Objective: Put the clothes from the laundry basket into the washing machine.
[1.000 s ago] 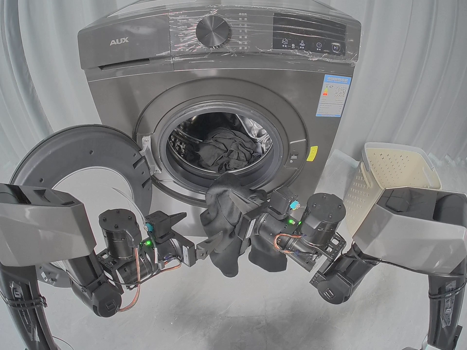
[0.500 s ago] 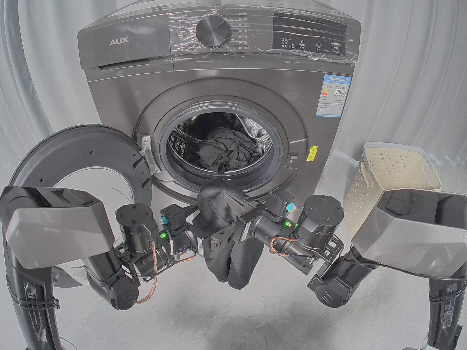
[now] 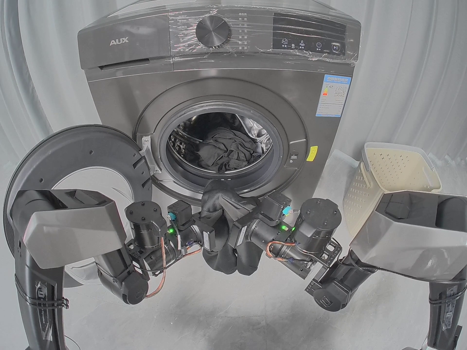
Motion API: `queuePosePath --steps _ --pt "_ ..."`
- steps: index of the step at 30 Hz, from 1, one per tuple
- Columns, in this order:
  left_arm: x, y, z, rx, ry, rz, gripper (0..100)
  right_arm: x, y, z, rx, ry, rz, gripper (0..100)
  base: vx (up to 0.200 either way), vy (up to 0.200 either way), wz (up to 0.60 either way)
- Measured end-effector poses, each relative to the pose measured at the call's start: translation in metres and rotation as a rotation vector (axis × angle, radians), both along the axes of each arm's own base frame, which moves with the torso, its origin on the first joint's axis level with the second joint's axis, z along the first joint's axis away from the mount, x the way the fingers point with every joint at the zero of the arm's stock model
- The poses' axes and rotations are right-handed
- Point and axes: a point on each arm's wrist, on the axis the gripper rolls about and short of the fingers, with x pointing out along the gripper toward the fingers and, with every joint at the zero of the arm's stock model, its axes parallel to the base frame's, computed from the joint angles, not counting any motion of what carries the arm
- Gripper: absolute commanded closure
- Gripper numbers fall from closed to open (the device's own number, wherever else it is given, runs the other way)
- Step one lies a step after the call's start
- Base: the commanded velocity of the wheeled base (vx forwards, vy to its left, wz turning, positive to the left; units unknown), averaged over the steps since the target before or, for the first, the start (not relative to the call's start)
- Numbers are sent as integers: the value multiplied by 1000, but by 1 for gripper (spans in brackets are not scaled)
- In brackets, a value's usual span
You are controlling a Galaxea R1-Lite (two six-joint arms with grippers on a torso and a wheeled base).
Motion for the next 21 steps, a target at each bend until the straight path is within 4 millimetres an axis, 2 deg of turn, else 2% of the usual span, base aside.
queuePosePath --steps 9,10,16,21 --pt "3 3 5 -13 -12 46 100 -2 2 -2 1 7 -21 100 0 0 0" --pt "3 4 6 -16 -16 49 100 -3 3 -2 1 8 -20 0 0 0 0" --pt "3 4 16 -34 -39 65 100 -6 5 -4 -3 13 -11 0 0 0 0" --pt "4 5 25 -53 -54 70 100 -15 -2 -11 -34 40 -5 0 0 0 0"
